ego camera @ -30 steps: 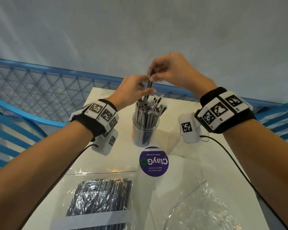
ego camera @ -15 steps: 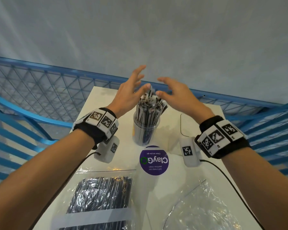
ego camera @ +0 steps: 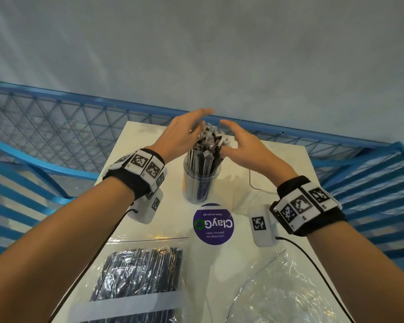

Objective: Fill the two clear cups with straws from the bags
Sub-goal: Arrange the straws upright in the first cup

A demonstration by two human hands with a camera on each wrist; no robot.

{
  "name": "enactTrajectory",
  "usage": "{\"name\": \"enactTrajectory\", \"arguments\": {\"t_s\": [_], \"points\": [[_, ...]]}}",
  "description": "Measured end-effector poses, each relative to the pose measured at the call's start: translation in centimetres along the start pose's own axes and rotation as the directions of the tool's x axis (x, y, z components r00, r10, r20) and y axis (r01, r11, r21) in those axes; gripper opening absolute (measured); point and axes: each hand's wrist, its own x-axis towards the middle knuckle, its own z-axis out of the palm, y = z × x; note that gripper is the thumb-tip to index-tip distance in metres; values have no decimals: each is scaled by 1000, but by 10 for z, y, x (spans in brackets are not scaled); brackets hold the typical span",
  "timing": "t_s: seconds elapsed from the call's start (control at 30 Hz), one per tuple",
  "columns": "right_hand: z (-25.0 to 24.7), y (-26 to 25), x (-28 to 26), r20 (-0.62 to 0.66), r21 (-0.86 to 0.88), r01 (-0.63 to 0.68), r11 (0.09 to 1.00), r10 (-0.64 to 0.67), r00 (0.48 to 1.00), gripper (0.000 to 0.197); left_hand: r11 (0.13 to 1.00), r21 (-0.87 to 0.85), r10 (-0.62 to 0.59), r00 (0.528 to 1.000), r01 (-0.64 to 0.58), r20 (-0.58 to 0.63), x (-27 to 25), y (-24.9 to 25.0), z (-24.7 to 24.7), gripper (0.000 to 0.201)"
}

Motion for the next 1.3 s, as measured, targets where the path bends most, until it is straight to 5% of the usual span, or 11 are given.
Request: {"name": "enactTrajectory", "arguments": {"t_s": [0.2,0.37,0.57,0.73,0.87,1.13,1.23,1.3], "points": [[27,-5,-2,16,17,79,997,-79,997,61,991,131,-34,971,3,236,13,-2,7,37],[36,7,-1,-220,-41,121,992,-127,967,19,990,136,-64,975,36,211,1,-18,8,34],[35,5,-3,-321,-84,147,986,-167,932,35,995,-39,-83,992,86,94,-7,-10,-5,35],[37,-1,-3,-371,-157,169,973,-217,903,22,975,-139,-160,982,172,97,-22,-14,-16,32],[39,-2,4,-286,-156,181,971,-220,933,13,969,-61,-237,971,239,38,-35,-11,-13,38],[32,4,3,-346,25,151,988,-133,929,19,971,-29,-235,972,236,21,-42,1,8,24],[23,6,-2,-400,43,122,992,-95,911,27,957,-11,-288,955,290,62,-42,-1,7,29],[19,9,-5,-320,59,72,996,-50,946,34,959,-26,-278,955,282,105,-41,-1,0,37]]}}
